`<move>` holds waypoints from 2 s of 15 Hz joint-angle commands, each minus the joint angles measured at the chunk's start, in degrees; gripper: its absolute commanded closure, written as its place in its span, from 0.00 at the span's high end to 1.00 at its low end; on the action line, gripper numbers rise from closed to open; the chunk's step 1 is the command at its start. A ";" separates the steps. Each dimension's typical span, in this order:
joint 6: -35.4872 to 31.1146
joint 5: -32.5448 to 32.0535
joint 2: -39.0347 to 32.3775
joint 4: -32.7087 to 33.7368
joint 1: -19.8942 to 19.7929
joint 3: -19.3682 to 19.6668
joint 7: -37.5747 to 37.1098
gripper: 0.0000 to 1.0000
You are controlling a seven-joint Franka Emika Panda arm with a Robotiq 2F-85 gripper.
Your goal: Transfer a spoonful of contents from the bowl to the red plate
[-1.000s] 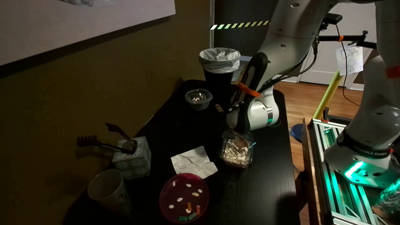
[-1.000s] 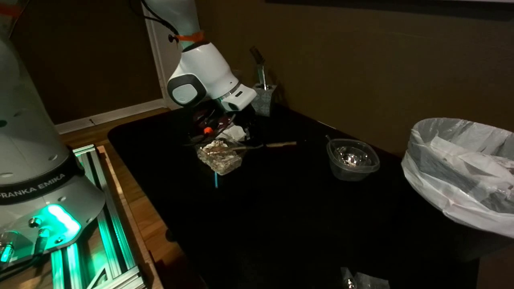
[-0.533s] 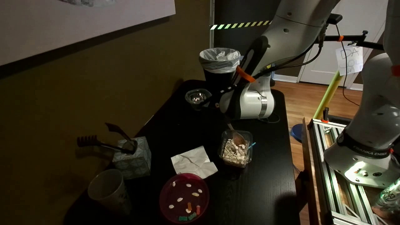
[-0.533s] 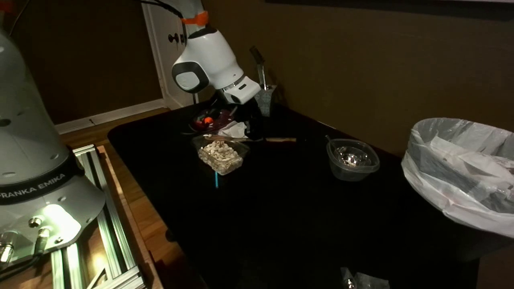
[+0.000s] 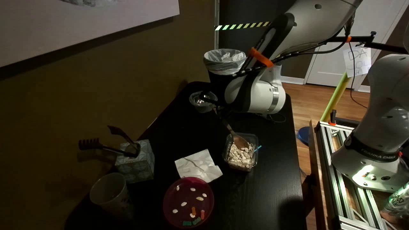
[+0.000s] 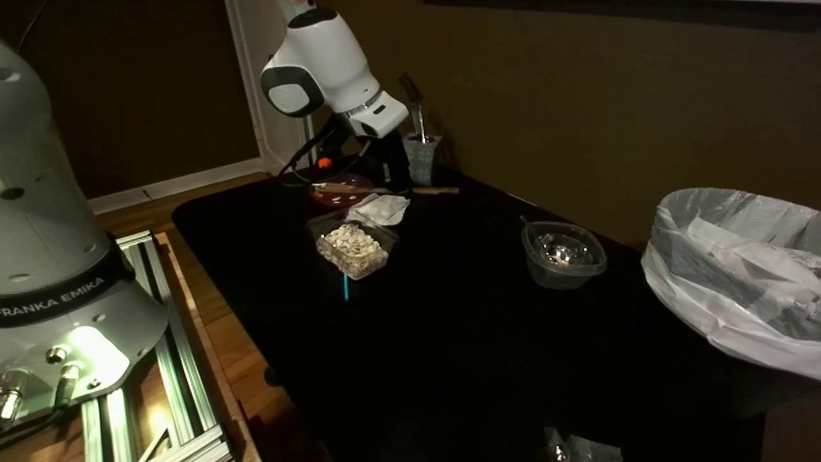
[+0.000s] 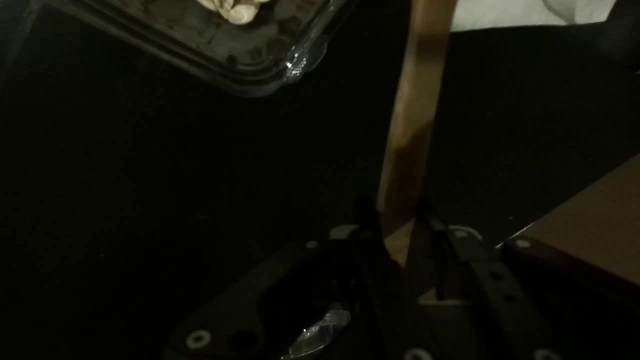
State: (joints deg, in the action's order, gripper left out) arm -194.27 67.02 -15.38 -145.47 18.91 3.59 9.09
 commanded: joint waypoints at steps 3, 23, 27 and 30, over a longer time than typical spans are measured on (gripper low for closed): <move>3.51 1.63 0.83 -0.46 5.95 2.31 0.81 0.06; 3.00 2.77 -3.37 1.22 9.08 4.12 -4.71 0.06; 3.12 4.20 -5.61 1.86 11.05 5.31 -8.88 0.06; 3.98 5.53 -7.00 2.32 13.67 6.86 -12.16 0.06</move>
State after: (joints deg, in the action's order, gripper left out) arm -191.22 69.49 -20.32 -144.47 29.13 8.24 -0.21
